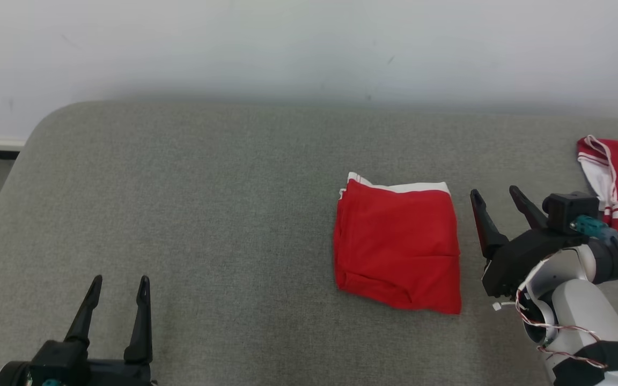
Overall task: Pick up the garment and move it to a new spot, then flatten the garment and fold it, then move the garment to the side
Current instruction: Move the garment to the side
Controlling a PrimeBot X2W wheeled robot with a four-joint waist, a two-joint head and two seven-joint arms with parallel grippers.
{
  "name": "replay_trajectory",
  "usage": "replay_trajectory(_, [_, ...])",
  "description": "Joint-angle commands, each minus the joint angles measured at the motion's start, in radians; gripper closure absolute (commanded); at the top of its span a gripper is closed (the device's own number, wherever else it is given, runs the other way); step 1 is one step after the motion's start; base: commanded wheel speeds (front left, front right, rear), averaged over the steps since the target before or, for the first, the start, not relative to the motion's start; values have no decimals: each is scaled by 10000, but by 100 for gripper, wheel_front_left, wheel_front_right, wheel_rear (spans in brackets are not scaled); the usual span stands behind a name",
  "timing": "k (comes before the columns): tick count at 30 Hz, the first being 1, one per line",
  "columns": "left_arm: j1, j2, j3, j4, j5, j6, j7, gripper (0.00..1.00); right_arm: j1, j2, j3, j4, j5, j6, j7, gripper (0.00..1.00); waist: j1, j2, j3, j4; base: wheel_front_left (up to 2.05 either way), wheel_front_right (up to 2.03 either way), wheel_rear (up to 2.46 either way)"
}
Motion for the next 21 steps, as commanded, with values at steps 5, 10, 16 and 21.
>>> replay_trajectory(5, [-381,83,-132,89,-227,16,-27,0,-615,102,132,1244,-82,-27,-40,0,-1,-1,473,336,0,0,0])
replay_trajectory(10, [-582,100,-241,148,-230,17,-27,0,-1092,322,201,2569,-104,-27,-95,0,-1,-1,692,463,0,0,0])
replay_trajectory(16, [-758,152,-338,219,-323,17,-27,0,-1383,596,199,4021,-94,-27,-177,0,-1,-1,858,521,0,0,0])
replay_trajectory(21, [-851,204,-292,249,-379,16,-27,0,-1476,865,310,4832,33,-27,-342,0,-1,-1,944,461,0,0,0])
